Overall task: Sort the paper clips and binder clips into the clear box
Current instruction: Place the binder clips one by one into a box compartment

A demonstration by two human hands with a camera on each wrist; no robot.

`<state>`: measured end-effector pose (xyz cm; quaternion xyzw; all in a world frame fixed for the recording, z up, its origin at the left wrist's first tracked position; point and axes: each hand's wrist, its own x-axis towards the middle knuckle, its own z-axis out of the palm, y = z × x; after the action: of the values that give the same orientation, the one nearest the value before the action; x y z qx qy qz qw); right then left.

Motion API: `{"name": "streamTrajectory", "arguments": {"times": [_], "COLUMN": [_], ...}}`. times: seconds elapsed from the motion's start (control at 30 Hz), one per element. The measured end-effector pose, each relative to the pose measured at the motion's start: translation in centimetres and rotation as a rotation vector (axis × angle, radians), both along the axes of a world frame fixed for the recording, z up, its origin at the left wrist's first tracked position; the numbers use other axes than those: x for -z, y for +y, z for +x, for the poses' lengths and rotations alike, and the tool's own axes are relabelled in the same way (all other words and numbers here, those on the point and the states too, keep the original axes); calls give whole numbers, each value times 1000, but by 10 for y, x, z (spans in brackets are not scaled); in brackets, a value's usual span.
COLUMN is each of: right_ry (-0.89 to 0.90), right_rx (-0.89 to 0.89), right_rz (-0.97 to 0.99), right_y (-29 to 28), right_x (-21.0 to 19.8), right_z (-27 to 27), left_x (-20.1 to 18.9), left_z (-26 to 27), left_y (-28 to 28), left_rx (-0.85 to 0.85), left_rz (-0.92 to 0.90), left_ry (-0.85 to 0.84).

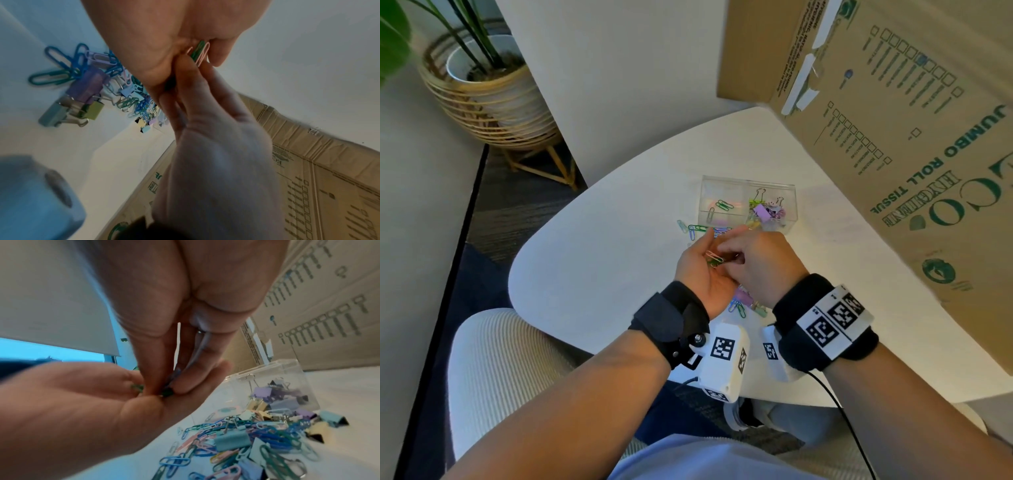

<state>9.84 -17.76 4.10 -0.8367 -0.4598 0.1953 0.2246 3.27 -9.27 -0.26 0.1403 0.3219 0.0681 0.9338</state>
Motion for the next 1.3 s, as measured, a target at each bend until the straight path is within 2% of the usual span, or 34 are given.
{"name": "streamTrajectory", "arguments": {"times": [0.1, 0.17, 0.27, 0.43, 0.57, 0.67, 0.73, 0.83, 0.9, 0.93, 1.0, 1.1, 1.17, 1.3], "right_ry": [-16, 121, 417, 598, 425, 220, 117, 30, -43, -65, 14, 148, 87, -56], "right_rx": [26, 136, 335, 425, 500, 496, 458, 335, 274, 257, 222, 33, -71, -89], "right_rz": [-6, 61, 193, 370, 482, 451, 330, -10, -56, 0, 111, -2, -86, -178], "right_y": [0, -1, -1, 1, 18, 41, 54, 60, 57, 54, 47, 33, 28, 30], "right_x": [3, 4, 6, 1, -7, -10, -8, 0, 1, -2, -9, -14, -11, -5], "right_z": [1, 3, 3, 11, 40, 62, 74, 80, 74, 67, 49, 25, 16, 5], "left_x": [1, 4, 6, 9, 12, 14, 14, 12, 11, 11, 11, 11, 7, 9], "left_z": [-1, -2, -2, -3, -7, -10, -10, -10, -10, -10, -9, -6, -4, -3], "left_y": [-2, 0, 3, 5, 10, 11, 11, 14, 18, 20, 23, 21, 17, 14], "left_rx": [-7, -20, -32, -64, -70, -53, -48, -54, -73, -81, -115, -145, -134, -123], "left_rz": [6, -8, -2, -18, -29, -30, -28, -24, -19, -14, -14, 3, 14, 0], "left_ry": [3, -9, -11, 1, -5, 5, 4, 7, 2, -6, -16, -63, -73, -56]}}
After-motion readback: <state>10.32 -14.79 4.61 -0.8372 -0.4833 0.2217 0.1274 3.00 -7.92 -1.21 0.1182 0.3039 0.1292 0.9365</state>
